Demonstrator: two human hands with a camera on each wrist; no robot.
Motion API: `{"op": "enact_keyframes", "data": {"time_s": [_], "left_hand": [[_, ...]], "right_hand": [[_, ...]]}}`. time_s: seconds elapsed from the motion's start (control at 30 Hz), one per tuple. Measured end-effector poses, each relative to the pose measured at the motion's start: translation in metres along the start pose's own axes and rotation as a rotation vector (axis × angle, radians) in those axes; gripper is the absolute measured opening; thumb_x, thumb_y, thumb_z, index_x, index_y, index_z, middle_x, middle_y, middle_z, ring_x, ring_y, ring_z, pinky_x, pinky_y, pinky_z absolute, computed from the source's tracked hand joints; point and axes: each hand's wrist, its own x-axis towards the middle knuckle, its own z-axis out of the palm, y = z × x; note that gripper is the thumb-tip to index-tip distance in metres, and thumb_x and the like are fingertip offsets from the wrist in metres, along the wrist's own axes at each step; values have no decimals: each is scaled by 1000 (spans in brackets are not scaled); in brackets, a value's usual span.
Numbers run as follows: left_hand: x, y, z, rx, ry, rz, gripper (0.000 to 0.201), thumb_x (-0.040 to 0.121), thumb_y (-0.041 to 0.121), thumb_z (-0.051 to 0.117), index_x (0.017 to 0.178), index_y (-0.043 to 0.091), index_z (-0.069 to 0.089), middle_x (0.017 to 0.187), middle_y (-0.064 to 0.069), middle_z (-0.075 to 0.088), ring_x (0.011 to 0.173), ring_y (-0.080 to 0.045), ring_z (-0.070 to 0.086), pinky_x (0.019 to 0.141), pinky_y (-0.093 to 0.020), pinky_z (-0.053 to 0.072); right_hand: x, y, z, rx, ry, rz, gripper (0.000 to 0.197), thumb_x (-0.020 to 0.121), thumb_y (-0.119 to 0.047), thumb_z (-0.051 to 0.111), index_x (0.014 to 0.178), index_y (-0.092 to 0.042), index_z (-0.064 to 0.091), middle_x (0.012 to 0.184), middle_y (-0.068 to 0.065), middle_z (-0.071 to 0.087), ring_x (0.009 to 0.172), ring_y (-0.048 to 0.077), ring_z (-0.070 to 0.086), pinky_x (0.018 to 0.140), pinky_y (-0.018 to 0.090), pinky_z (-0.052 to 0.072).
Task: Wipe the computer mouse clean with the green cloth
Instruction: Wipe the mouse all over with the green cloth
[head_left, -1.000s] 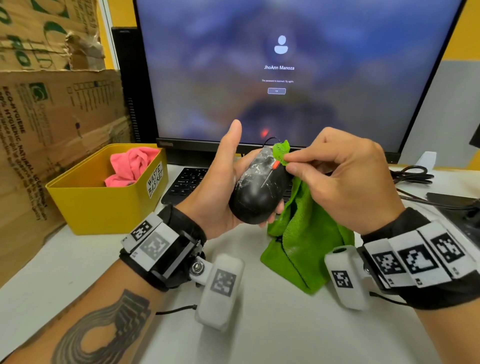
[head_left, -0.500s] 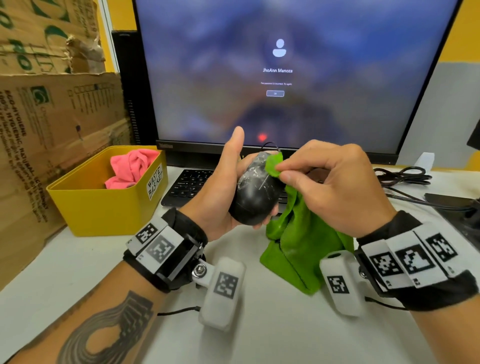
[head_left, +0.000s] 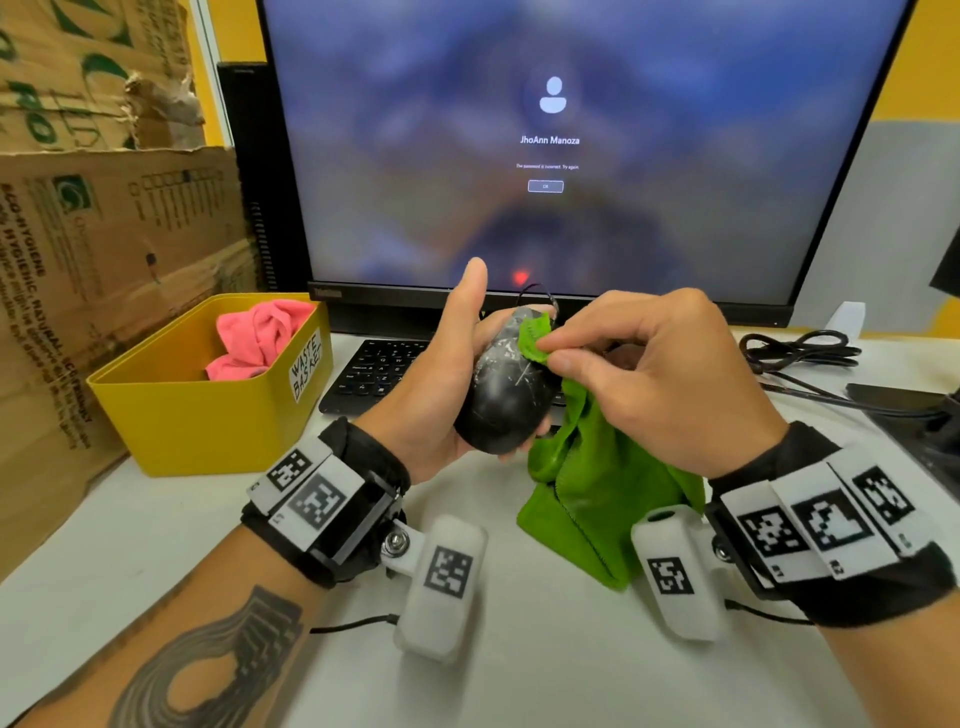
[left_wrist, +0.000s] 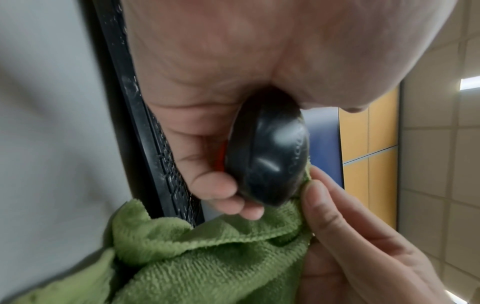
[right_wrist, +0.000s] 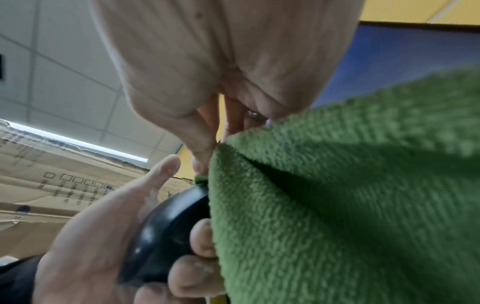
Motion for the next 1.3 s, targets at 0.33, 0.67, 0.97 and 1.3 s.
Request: {"op": "enact_keyframes", "data": {"time_s": [0.33, 0.67, 0.97, 1.3], "left_hand": [[0, -4, 2, 120, -17, -6, 91, 85, 85, 24, 128, 17, 66, 97, -23, 62, 76, -34, 59, 57, -31, 44], [0, -5, 4, 130, -40, -30, 94, 84, 87, 21, 123, 16, 69, 96, -19, 65, 72, -31, 61, 60, -30, 48], [0, -6, 7, 153, -42, -23, 95, 76, 87, 26, 122, 14, 68, 100, -21, 66, 86, -37, 57, 78, -48, 46], [2, -5, 7, 147, -34, -36, 97, 77, 90, 25, 123, 15, 67, 107, -24, 64, 89, -39, 56, 81, -54, 39]], "right_hand": [[-1, -5, 2, -96, -56, -92, 17, 86, -11, 74, 95, -22, 83, 92, -10, 74, 88, 7, 69, 83, 18, 50], [0, -2, -7, -91, -102, -88, 18, 85, -5, 75, 91, -21, 82, 90, -11, 73, 87, 8, 68, 81, 15, 47], [0, 0, -13, -156, -117, -94, 19, 82, -2, 75, 84, -21, 79, 86, -11, 71, 75, -5, 61, 73, 3, 36], [2, 3, -16, -147, -111, -63, 19, 82, -6, 75, 84, -24, 79, 86, -12, 72, 75, -3, 61, 74, 7, 38]]}}
